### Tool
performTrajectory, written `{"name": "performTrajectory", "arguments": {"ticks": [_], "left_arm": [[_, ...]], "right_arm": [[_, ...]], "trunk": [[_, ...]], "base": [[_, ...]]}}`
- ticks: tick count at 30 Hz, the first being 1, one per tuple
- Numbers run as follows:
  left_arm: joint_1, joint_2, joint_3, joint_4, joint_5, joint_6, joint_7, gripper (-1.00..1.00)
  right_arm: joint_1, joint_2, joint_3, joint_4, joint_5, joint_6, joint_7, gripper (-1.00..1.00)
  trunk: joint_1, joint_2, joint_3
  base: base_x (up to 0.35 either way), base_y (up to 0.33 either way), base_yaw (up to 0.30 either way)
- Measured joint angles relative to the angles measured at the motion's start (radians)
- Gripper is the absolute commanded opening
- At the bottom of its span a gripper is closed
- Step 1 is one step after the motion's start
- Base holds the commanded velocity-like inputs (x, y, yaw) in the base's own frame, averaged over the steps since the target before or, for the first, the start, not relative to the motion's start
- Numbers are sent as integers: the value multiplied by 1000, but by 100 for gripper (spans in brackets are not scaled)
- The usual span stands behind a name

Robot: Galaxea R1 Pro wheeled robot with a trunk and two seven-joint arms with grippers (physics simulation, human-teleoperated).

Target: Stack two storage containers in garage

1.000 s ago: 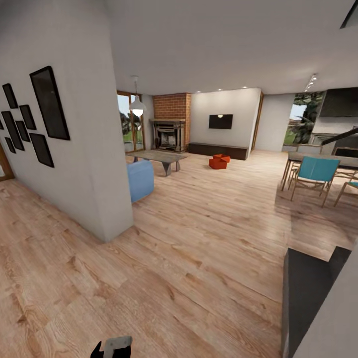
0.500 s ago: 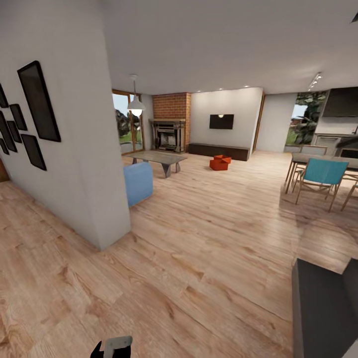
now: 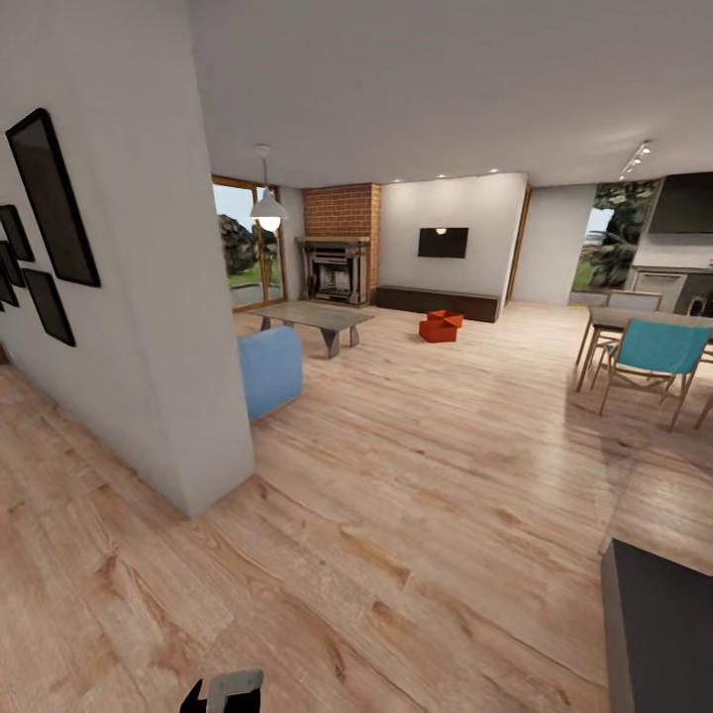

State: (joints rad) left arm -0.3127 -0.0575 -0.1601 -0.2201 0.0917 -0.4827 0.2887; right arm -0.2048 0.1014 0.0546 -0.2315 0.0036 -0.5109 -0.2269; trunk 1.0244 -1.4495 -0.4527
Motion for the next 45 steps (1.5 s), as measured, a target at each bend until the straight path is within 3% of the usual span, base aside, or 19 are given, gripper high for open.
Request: {"name": "performTrajectory", "arguments": {"ticks": [45], "left_arm": [[0,-1,0,0,0,0,0,100]], "right_arm": [[0,0,1,1,0,0,0,100]], "trunk": [[0,0,0]], "base": [[341,0,0]]}}
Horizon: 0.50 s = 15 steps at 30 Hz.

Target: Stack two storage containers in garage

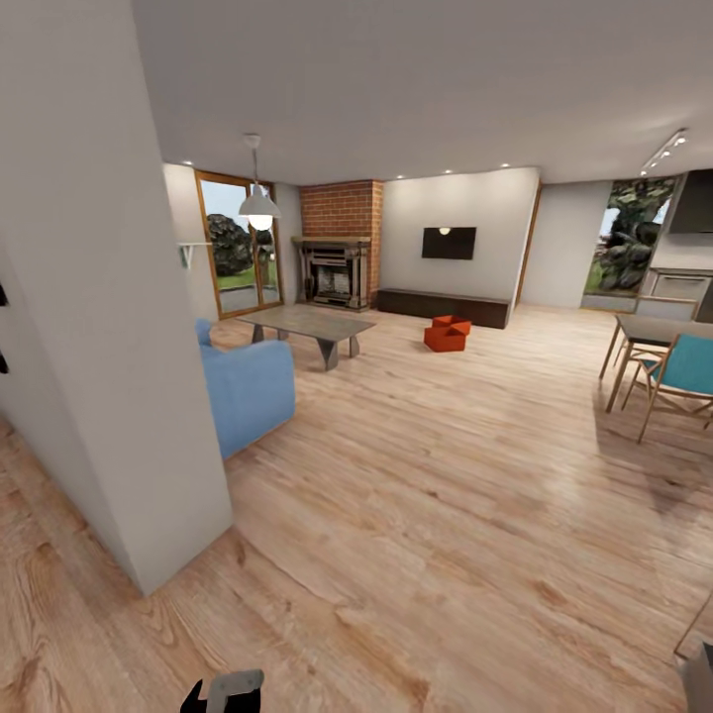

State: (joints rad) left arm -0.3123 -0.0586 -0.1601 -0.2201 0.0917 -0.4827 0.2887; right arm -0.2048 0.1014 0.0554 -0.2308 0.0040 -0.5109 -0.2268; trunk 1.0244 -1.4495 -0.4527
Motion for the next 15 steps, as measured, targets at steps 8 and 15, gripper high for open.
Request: {"name": "performTrajectory", "arguments": {"ticks": [8,15], "left_arm": [[0,0,0,0,0,0,0,100],[0,0,0,0,0,0,0,100]], "right_arm": [[0,0,0,0,0,0,0,100],[0,0,0,0,0,0,0,100]], "trunk": [[0,0,0],[0,0,0]], "base": [[341,0,0],[341,0,0]]}}
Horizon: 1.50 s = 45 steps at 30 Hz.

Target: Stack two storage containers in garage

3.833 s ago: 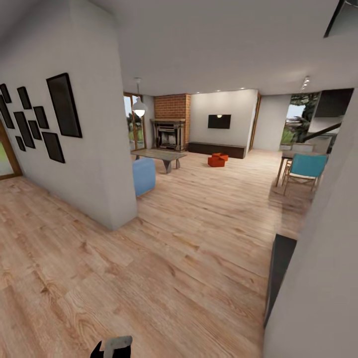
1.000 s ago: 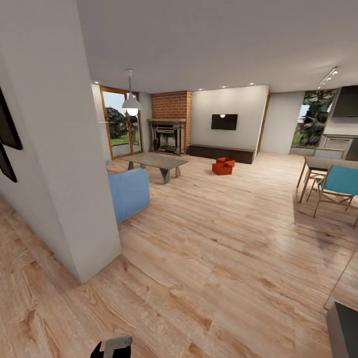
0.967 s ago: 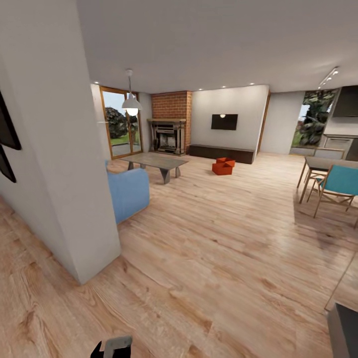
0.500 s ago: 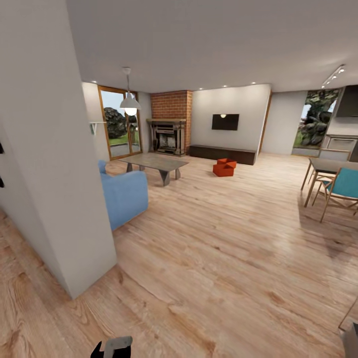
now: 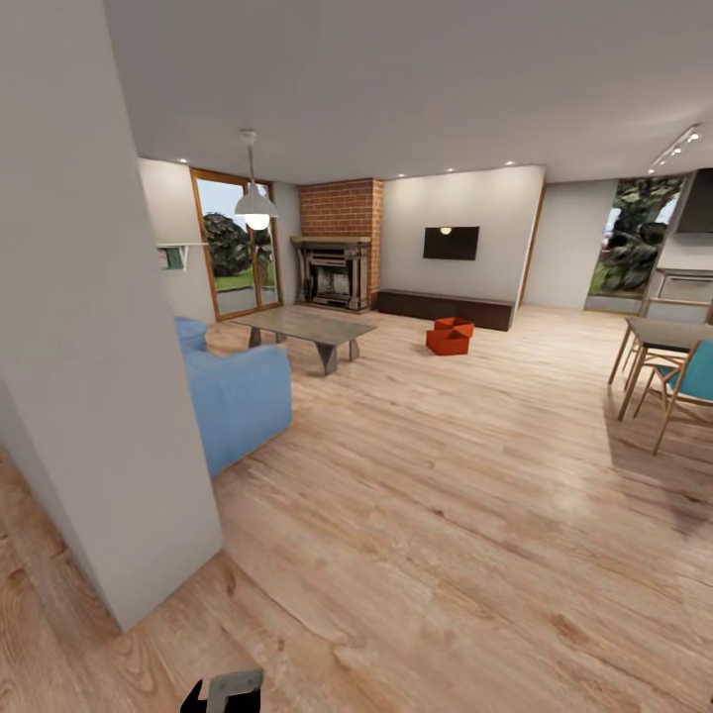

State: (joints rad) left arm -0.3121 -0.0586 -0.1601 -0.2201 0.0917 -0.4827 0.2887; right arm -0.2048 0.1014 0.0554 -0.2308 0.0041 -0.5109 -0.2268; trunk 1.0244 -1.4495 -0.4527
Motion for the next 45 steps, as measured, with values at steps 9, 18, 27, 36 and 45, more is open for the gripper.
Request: {"name": "performTrajectory", "arguments": {"ticks": [9,18,27,36,45], "left_arm": [[0,0,0,0,0,0,0,100],[0,0,0,0,0,0,0,100],[0,0,0,0,0,0,0,100],[0,0,0,0,0,0,0,100],[0,0,0,0,0,0,0,100]], "right_arm": [[0,0,0,0,0,0,0,100],[0,0,0,0,-1,0,1,100],[0,0,0,0,-1,0,1,100],[0,0,0,0,-1,0,1,100],[0,0,0,0,-1,0,1,100]], "trunk": [[0,0,0],[0,0,0],[0,0,0],[0,0,0],[0,0,0]], "base": [[341,0,0],[341,0,-180],[341,0,-287],[341,0,-281],[341,0,-49]]}}
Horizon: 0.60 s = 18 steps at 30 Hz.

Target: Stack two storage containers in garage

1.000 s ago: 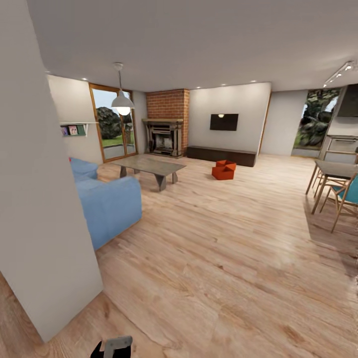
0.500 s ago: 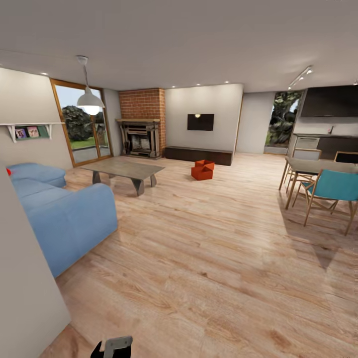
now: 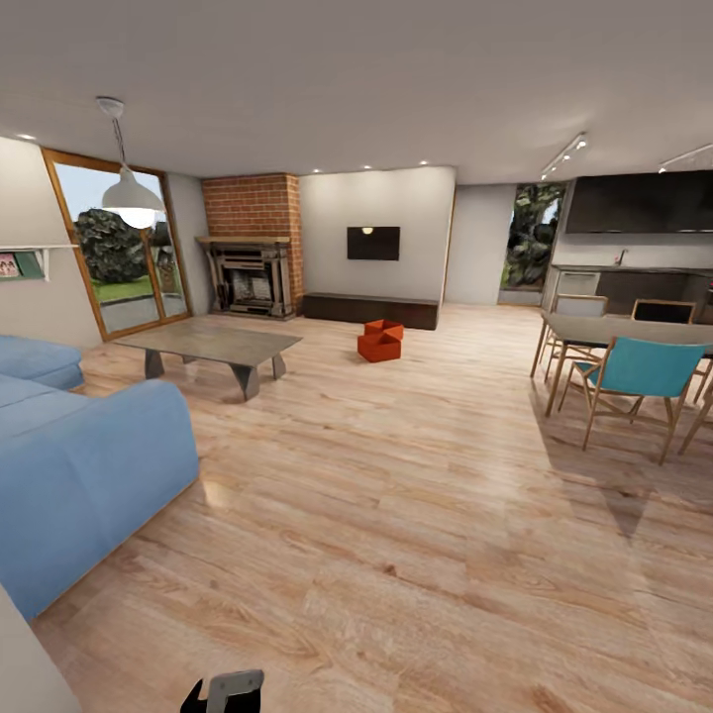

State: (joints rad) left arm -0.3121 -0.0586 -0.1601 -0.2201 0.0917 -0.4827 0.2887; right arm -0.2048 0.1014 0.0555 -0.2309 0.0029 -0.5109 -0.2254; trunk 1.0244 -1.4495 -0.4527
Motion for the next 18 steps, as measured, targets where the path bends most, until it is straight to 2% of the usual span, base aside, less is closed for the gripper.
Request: {"name": "performTrajectory", "arguments": {"ticks": [11,18], "left_arm": [[0,0,0,0,0,0,0,100],[0,0,0,0,0,0,0,100]], "right_arm": [[0,0,0,0,0,0,0,100],[0,0,0,-1,0,0,0,100]], "trunk": [[0,0,0],[0,0,0]], "base": [[341,-4,-1],[341,-89,0]]}}
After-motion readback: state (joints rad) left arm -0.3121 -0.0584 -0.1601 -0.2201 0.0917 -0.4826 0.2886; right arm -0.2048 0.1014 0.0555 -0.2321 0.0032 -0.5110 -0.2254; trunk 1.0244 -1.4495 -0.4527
